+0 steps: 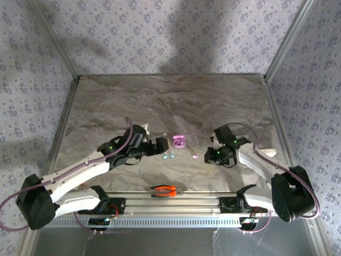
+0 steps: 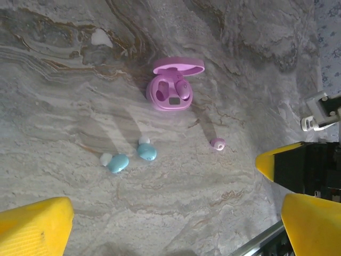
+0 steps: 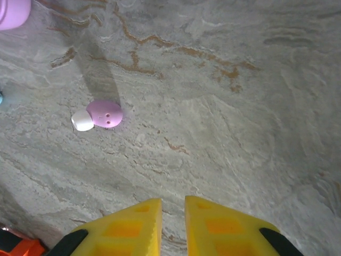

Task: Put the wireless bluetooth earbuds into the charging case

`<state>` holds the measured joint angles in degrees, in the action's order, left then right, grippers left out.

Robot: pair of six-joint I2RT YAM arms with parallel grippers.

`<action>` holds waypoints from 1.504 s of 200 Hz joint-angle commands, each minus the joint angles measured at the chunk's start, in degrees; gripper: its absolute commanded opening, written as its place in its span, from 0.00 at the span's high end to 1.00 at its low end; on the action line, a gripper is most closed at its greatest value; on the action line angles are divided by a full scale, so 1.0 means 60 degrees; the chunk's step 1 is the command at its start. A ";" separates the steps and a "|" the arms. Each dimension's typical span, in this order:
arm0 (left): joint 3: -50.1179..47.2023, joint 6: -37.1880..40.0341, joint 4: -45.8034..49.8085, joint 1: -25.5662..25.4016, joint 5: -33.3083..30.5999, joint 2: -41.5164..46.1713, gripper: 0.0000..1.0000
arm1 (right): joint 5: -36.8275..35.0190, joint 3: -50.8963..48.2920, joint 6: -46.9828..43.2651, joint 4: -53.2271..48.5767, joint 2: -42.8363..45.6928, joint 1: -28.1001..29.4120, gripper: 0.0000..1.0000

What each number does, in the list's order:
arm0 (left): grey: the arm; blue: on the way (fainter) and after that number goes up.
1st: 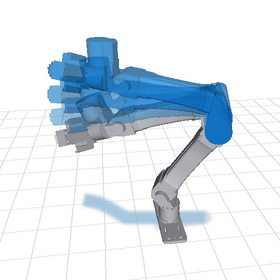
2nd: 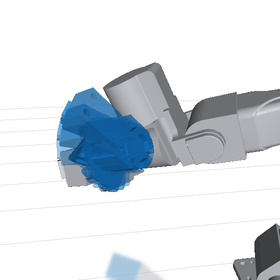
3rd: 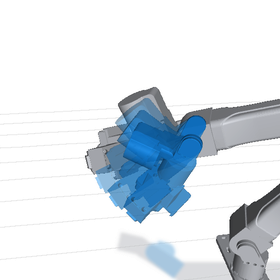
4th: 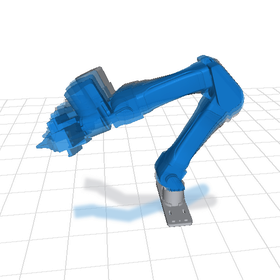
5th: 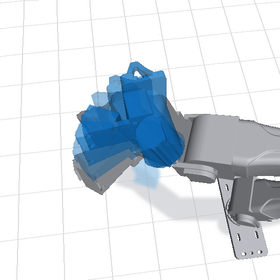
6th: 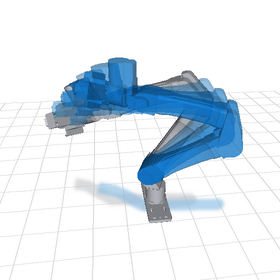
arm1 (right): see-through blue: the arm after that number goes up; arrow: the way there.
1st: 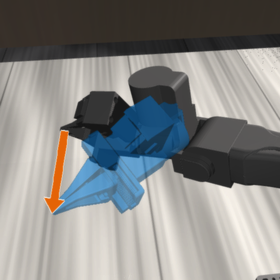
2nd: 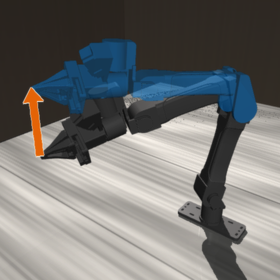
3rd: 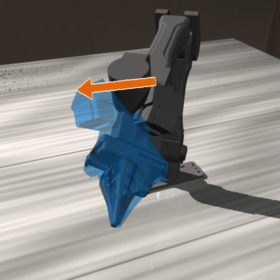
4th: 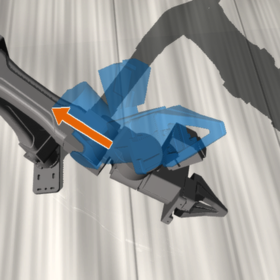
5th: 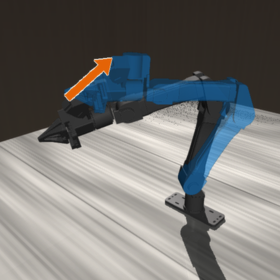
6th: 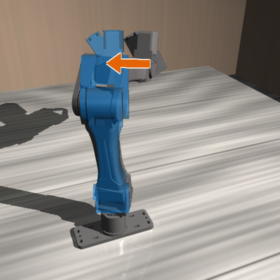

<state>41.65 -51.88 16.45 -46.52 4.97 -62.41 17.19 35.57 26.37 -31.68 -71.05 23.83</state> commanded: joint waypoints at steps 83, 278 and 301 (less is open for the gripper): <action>-0.0205 0.0396 -0.0310 0.0561 0.0462 -0.0313 0.00 | -0.0396 0.2854 -0.0645 0.0026 -0.2603 0.1148 1.00; -0.0848 0.0312 -0.0202 0.0591 0.0358 0.0141 0.00 | -0.1656 0.3246 -0.0214 -0.0418 -0.3559 0.2349 1.00; -0.0819 0.0311 -0.0166 0.0591 0.0383 0.0132 0.00 | -0.1692 0.3143 -0.0177 -0.0418 -0.3453 0.2396 1.00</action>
<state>36.40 -50.39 15.22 -43.38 6.87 -62.65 8.29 55.37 24.14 -32.40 -93.32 37.67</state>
